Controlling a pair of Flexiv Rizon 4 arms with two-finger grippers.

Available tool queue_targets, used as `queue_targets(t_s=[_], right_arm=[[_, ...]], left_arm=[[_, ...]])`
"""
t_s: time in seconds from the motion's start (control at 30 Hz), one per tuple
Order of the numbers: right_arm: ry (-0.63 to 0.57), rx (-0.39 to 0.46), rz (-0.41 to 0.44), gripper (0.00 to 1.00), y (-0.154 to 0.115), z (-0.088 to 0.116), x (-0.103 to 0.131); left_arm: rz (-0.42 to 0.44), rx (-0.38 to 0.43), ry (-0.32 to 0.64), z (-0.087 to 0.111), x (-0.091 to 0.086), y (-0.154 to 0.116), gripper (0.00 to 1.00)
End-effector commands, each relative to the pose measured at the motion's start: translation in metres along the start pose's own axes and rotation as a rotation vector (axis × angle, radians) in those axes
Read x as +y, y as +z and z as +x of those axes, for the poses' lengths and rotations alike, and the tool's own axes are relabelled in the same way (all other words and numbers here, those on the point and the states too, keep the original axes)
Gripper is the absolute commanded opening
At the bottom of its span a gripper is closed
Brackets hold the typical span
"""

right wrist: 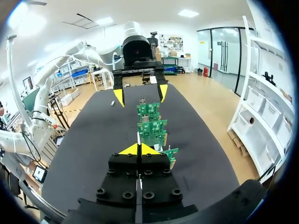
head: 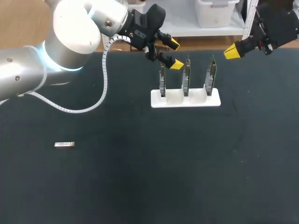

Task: Pick up the optical module with the left hand, and insert it into the network port with the right hand.

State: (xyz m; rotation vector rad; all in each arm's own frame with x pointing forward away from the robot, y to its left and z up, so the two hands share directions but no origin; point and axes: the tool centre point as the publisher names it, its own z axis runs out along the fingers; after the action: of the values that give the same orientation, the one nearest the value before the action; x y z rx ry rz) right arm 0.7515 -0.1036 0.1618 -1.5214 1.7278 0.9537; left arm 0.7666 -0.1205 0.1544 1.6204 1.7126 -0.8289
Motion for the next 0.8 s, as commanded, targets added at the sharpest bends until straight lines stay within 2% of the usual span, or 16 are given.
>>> queue_targets(t_s=[0.03,0.67,0.7,0.73,0.8], right_arm=[[0.002,0.004,0.000,0.00,-0.0001,0.0005,-0.0008],[0.003,0.021,0.012,0.00,-0.0020,0.0021,-0.0023],[0.009,0.031,0.017,0.34,-0.0019,0.0022,-0.0021],[0.009,0.031,0.017,1.00,-0.0019,0.0022,-0.0021],[0.009,0.031,0.017,1.00,-0.0019,0.0022,-0.0021]], left_arm=[[-0.002,-0.001,0.002,0.0003,-0.0005,0.0003,1.00],[-0.002,-0.001,0.002,0.0003,-0.0005,0.0003,1.00],[-0.002,-0.001,0.002,0.0003,-0.0005,0.0003,1.00],[-0.002,-0.001,0.002,0.0003,-0.0005,0.0003,1.00],[-0.002,-0.001,0.002,0.0003,-0.0005,0.0003,1.00]])
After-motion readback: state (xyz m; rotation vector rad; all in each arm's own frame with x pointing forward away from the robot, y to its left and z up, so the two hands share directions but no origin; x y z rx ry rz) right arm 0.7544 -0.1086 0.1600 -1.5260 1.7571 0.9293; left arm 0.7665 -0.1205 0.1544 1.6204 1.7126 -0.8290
